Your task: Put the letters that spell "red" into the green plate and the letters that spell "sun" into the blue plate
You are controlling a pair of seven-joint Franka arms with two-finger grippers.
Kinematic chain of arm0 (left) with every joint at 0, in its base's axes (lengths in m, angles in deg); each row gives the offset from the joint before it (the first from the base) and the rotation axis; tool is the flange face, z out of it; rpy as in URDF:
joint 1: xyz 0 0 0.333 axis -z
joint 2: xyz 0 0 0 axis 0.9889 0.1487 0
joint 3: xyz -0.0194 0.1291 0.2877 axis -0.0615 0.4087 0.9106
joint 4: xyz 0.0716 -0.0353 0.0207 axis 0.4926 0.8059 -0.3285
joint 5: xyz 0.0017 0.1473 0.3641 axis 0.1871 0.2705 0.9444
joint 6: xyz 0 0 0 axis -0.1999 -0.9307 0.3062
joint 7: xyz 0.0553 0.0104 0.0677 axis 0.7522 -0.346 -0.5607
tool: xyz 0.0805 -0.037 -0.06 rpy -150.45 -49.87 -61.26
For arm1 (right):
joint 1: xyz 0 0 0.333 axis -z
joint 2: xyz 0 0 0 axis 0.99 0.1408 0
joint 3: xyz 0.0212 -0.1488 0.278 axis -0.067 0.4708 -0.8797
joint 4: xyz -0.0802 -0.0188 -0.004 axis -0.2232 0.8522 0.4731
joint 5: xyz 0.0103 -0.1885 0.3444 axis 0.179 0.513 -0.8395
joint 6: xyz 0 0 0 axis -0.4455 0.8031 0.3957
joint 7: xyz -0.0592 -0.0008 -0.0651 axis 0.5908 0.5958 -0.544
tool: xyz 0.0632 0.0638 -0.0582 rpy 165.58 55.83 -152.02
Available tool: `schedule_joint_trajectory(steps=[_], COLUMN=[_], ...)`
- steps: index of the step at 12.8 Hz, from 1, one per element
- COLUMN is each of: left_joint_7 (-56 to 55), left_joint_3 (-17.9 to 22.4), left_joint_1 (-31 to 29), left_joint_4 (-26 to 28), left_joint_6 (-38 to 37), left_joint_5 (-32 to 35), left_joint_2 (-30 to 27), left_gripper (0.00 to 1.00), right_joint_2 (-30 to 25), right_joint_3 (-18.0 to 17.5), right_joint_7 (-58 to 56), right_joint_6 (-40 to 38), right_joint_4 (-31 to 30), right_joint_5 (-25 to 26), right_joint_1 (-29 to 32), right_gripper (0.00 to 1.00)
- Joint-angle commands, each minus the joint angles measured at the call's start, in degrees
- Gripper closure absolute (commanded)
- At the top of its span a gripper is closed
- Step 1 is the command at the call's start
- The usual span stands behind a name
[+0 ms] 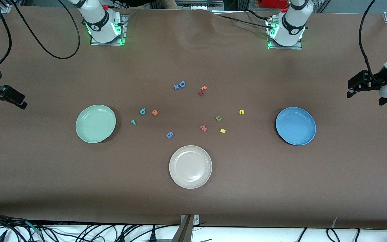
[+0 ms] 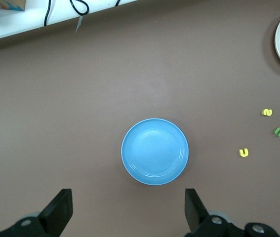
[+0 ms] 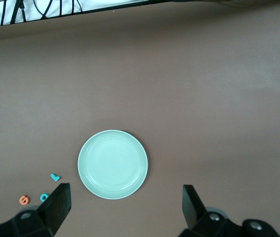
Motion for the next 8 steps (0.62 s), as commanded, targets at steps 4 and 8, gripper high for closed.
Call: schedule_joint_trajectory(steps=[4, 8], left_joint_7=[1.37, 1.37], left_joint_3=[-0.02, -0.02], left_joint_1=[-0.49, -0.4], left_joint_4=[-1.97, -1.97], left_joint_6=[-1.3, -1.3], left_joint_5=[-0.74, -0.74], left_joint_2=[0.78, 0.86], left_gripper=[0.0, 0.0], right_joint_2=[0.17, 2.88], right_joint_3=[1.47, 1.56], right_joint_7=[1.12, 1.38], right_joint_6=[-0.56, -0.04], right_joint_4=[0.21, -2.42], right_joint_5=[0.74, 0.39], right_joint_1=[0.85, 1.39], right_gripper=[0.0, 0.01])
